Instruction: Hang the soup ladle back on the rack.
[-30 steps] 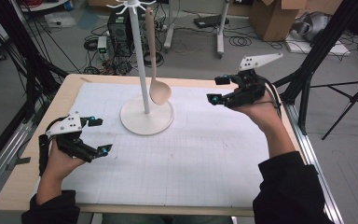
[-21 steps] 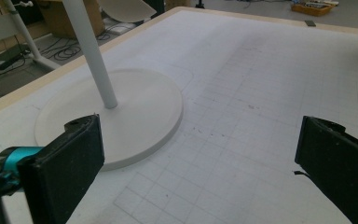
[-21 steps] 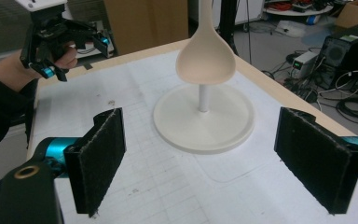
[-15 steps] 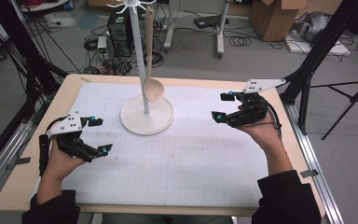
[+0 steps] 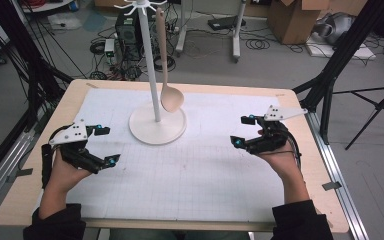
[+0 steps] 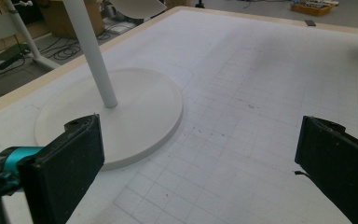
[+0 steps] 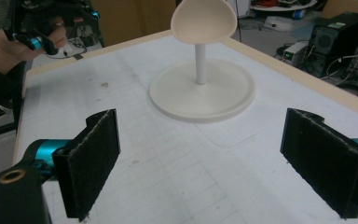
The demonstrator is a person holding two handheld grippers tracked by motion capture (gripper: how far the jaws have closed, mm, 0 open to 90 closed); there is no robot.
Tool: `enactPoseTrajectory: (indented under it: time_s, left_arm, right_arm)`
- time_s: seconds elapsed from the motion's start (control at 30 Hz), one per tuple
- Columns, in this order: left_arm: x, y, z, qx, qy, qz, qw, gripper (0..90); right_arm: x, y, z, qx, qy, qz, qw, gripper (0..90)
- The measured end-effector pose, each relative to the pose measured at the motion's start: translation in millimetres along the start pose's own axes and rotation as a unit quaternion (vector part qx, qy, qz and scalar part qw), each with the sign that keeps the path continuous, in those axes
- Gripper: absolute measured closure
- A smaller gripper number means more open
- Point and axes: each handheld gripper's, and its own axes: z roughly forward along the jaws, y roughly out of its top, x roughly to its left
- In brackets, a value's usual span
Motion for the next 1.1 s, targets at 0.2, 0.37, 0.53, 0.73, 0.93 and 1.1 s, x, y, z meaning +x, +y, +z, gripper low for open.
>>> enactPoseTrajectory:
  time_s: [0.2, 0.37, 0.53, 0.73, 0.93, 1.1]
  left_arm:
    - [-0.6, -0.8, 2.6, 0.004, -0.002, -0.001, 1.0, 1.7]
    - [-0.5, -2.8, 5.7, 0.011, -0.004, -0.001, 0.9999, 1.7]
    - [-0.1, -4.4, 8.9, 0.014, -0.007, -0.005, 0.9999, 1.7]
    - [0.7, -4.2, 7.4, 0.008, -0.006, -0.007, 0.9999, 1.7]
    - [1.5, -3.9, 4.4, 0.002, -0.004, -0.006, 1.0, 1.7]
    - [1.9, -4.1, 7.7, 0.006, -0.008, -0.005, 0.9999, 1.7]
  right_arm:
    - [-1.1, -29.2, 0.9, 0.014, -0.019, 0.022, 0.9995, 7.2]
    - [-2.5, -46.0, 4.4, 0.015, -0.028, 0.033, 0.9989, 2.5]
    - [-5.3, -61.1, 8.2, 0.015, -0.022, 0.048, 0.9985, 2.0]
    - [-10.6, -66.3, 10.8, 0.024, -0.03, 0.047, 0.9982, 1.2]
    - [-12.5, -68.3, 9.7, 0.026, -0.031, 0.053, 0.9978, 1.2]
    - [-13.0, -68.7, 10.1, 0.029, -0.034, 0.054, 0.9975, 1.2]
